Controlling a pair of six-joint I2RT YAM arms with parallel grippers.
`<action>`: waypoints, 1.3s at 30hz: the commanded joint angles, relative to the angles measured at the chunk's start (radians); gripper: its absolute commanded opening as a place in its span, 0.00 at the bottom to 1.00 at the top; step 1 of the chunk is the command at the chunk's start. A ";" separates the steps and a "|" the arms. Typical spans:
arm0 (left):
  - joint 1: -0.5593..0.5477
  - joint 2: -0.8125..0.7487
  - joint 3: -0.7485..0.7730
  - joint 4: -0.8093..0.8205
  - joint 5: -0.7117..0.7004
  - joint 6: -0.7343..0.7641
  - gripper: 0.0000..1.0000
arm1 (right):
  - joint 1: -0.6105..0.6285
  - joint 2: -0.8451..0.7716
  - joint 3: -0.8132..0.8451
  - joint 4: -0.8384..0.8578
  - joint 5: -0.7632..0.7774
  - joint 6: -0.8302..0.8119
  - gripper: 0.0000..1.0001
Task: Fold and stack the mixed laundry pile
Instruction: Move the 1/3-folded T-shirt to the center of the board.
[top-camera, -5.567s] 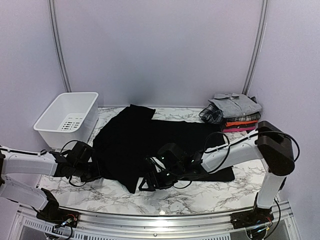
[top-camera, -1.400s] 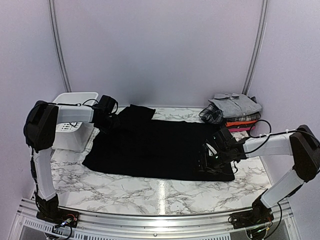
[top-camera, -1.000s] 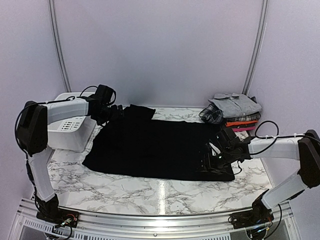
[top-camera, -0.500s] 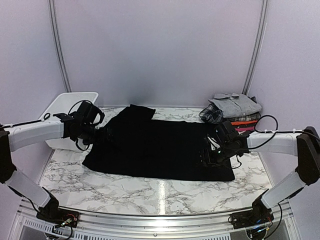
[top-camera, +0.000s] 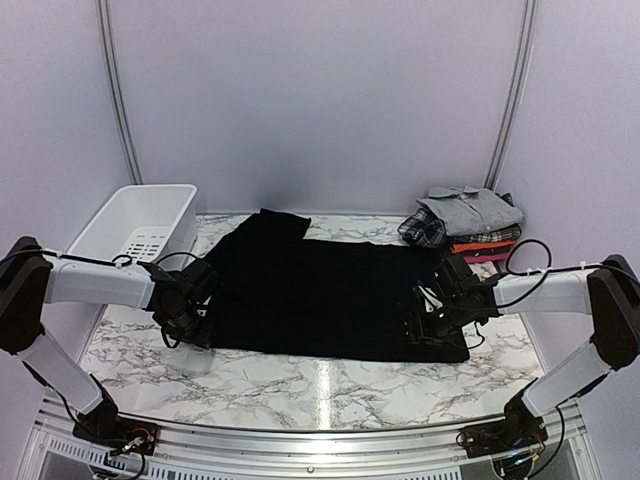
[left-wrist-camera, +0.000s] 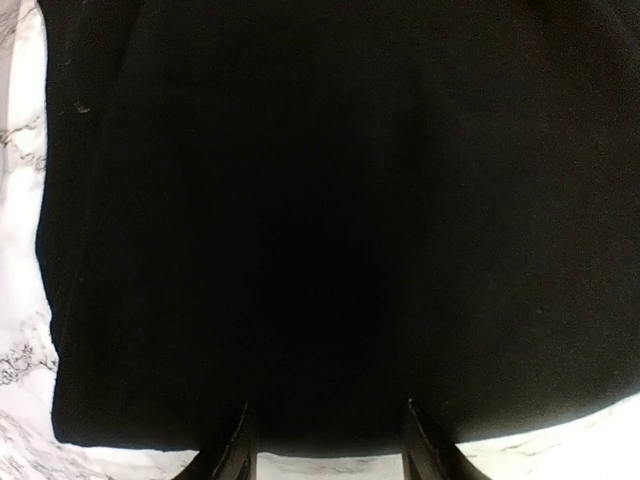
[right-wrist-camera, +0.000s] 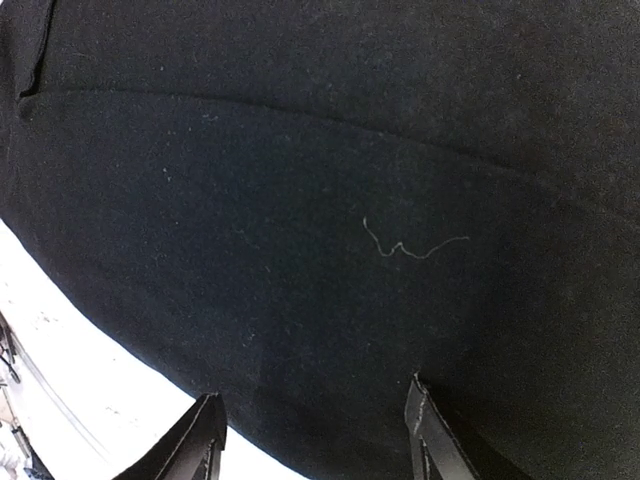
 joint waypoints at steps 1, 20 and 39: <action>-0.070 0.038 0.003 -0.111 -0.012 -0.067 0.47 | -0.004 -0.001 -0.073 -0.132 0.011 0.040 0.62; -0.200 -0.295 0.012 -0.309 0.002 -0.314 0.51 | -0.004 -0.286 -0.063 -0.263 -0.010 0.127 0.73; -0.179 -0.102 -0.208 -0.081 0.112 -0.386 0.25 | 0.002 -0.099 -0.120 -0.134 -0.012 0.146 0.70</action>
